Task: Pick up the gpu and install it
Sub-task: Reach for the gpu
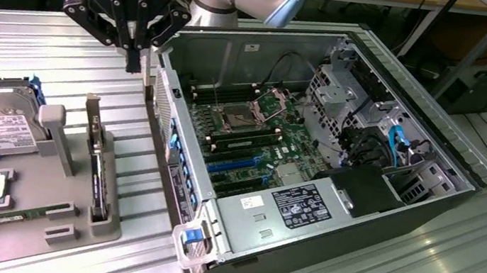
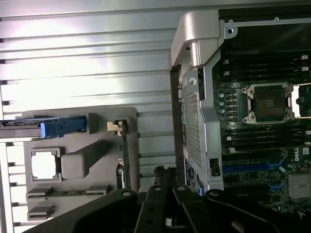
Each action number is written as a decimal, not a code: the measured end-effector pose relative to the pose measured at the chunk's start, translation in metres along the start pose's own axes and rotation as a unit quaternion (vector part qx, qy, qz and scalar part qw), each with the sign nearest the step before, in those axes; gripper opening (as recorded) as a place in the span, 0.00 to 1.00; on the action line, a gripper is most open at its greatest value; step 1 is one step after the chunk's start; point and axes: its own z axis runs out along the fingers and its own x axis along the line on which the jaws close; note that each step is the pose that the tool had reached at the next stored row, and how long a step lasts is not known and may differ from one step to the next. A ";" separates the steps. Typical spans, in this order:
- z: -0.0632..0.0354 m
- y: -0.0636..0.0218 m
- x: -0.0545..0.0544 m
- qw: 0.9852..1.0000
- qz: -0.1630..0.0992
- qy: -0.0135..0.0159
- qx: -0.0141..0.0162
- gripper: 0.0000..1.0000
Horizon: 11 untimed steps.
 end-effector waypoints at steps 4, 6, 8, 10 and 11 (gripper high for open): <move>-0.0001 -0.0005 0.004 1.000 0.000 0.000 0.000 0.11; -0.0002 -0.0007 0.007 1.000 -0.001 0.000 0.000 0.11; -0.0003 -0.0010 0.009 1.000 -0.001 0.000 0.000 0.11; -0.0004 -0.0015 0.013 1.000 -0.001 0.000 0.000 0.11; -0.0004 -0.0016 0.014 1.000 -0.001 0.000 0.000 0.11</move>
